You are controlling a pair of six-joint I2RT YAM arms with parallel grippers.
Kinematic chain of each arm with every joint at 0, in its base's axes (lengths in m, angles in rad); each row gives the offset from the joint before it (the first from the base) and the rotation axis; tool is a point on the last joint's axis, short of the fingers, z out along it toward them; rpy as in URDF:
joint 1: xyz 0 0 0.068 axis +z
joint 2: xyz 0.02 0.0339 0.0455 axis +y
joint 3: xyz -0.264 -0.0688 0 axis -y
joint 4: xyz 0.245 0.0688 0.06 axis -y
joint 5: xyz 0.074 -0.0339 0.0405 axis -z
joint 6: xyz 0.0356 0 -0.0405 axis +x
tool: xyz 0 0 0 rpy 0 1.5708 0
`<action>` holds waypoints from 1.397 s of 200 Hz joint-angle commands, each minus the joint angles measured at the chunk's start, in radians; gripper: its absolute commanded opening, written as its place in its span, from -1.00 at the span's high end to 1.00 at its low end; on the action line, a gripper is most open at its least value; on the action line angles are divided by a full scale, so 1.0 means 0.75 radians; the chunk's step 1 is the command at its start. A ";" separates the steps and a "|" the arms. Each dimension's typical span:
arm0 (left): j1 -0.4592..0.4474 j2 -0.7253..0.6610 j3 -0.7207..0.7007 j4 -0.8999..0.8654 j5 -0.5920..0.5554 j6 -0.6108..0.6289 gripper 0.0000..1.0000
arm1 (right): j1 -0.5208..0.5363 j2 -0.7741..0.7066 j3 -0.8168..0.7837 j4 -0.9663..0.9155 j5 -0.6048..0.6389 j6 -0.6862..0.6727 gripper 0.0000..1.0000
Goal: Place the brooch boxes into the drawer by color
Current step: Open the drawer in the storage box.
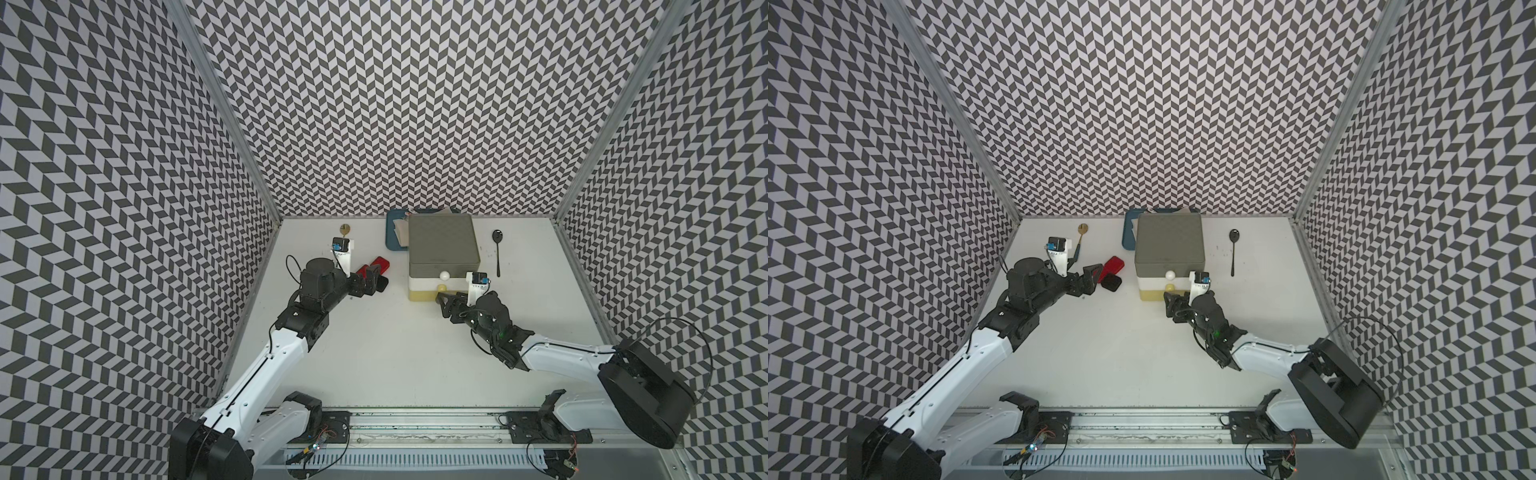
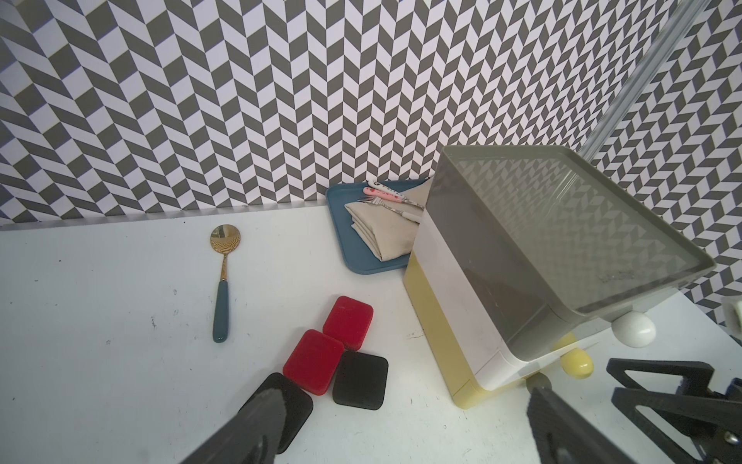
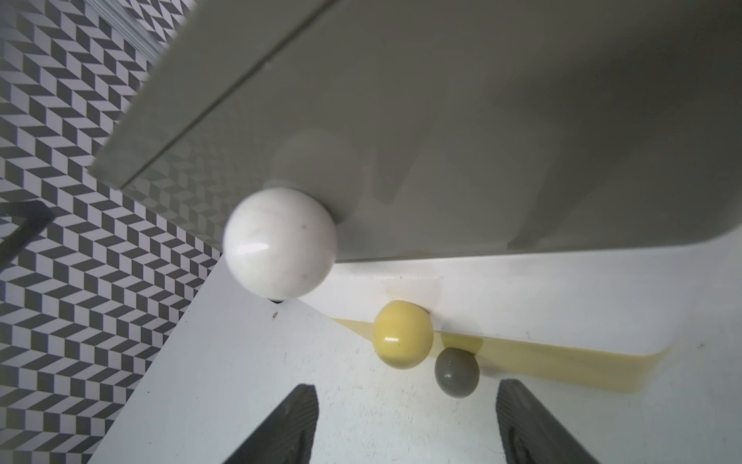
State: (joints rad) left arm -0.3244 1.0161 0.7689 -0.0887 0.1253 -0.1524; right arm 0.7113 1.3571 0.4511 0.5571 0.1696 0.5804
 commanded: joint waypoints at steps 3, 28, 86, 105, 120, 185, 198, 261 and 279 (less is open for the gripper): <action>0.011 -0.013 -0.007 0.016 0.005 -0.010 -0.99 | 0.011 0.044 -0.001 0.124 0.048 0.032 -0.46; 0.013 -0.013 -0.007 0.014 0.005 -0.010 -0.99 | 0.017 0.080 0.002 0.156 0.060 0.054 -0.46; 0.017 -0.015 -0.002 0.007 0.001 -0.005 -0.99 | 0.021 0.152 0.074 0.181 0.088 0.059 -0.37; 0.019 -0.019 -0.004 0.004 -0.002 -0.003 -0.99 | 0.023 0.174 0.088 0.189 0.091 0.060 -0.35; 0.019 -0.021 -0.004 0.003 -0.003 -0.003 -0.99 | 0.024 0.190 0.103 0.189 0.095 0.062 -0.34; 0.025 -0.025 -0.001 -0.004 -0.001 0.001 -0.99 | 0.031 0.249 0.147 0.179 0.141 0.079 -0.22; 0.026 -0.027 -0.001 -0.003 -0.001 0.001 -0.99 | 0.033 0.256 0.152 0.178 0.150 0.077 -0.21; 0.038 -0.029 0.002 -0.005 0.008 0.003 -0.99 | 0.033 0.275 0.170 0.189 0.173 0.052 0.14; 0.040 -0.031 0.001 -0.007 0.007 0.003 -0.99 | 0.033 0.275 0.166 0.192 0.167 0.049 0.40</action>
State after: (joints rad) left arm -0.3035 1.0115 0.7689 -0.0898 0.1253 -0.1516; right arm 0.7376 1.5509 0.5510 0.6388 0.2752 0.6281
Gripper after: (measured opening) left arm 0.995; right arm 0.357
